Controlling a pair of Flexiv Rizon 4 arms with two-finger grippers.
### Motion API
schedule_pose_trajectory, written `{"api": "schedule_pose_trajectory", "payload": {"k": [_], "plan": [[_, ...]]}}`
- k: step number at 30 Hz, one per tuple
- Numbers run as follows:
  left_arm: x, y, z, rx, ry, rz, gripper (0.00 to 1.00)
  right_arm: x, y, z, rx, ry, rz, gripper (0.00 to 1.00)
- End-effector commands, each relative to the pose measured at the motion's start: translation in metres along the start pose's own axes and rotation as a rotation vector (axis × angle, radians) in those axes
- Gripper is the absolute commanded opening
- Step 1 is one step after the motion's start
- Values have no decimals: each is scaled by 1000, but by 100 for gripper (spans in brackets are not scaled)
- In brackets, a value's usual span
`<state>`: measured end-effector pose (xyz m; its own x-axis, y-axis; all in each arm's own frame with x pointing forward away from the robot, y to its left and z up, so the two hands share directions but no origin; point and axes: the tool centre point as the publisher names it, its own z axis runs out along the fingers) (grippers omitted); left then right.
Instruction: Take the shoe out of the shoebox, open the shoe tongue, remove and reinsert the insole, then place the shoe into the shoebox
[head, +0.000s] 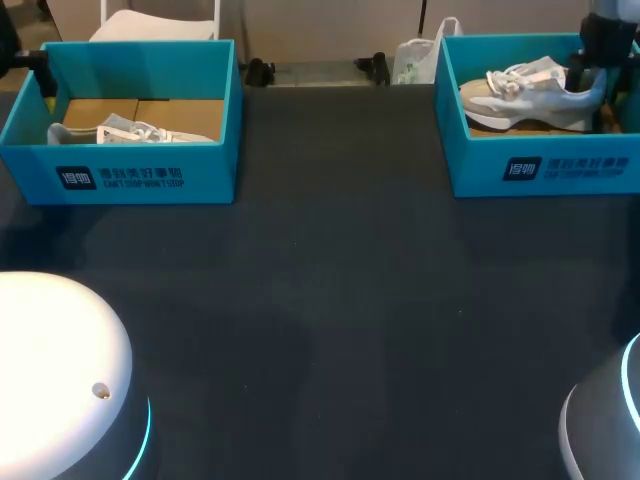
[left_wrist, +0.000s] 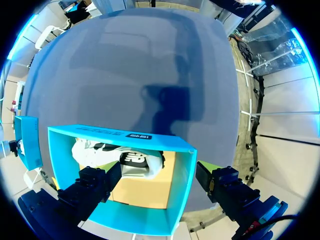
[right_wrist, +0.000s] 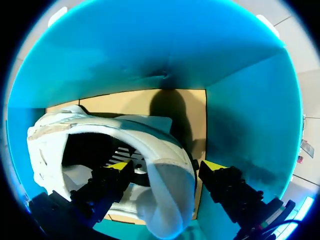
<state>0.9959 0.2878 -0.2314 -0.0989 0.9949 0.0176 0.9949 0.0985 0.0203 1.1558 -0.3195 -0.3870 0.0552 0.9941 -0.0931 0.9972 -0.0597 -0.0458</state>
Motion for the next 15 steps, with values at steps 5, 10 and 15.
{"api": "schedule_pose_trajectory", "payload": {"k": [5, 10, 15], "plan": [[0, -2, 0, -4, 3, 0, 100, -2, 9, 6, 34, 19, 9, 50], [0, -2, 0, -4, 3, 0, 100, -1, 8, 5, 40, 16, 16, 0], [0, -2, 0, -4, 3, 0, 100, -1, 5, 4, 39, 15, 29, 0]]}}
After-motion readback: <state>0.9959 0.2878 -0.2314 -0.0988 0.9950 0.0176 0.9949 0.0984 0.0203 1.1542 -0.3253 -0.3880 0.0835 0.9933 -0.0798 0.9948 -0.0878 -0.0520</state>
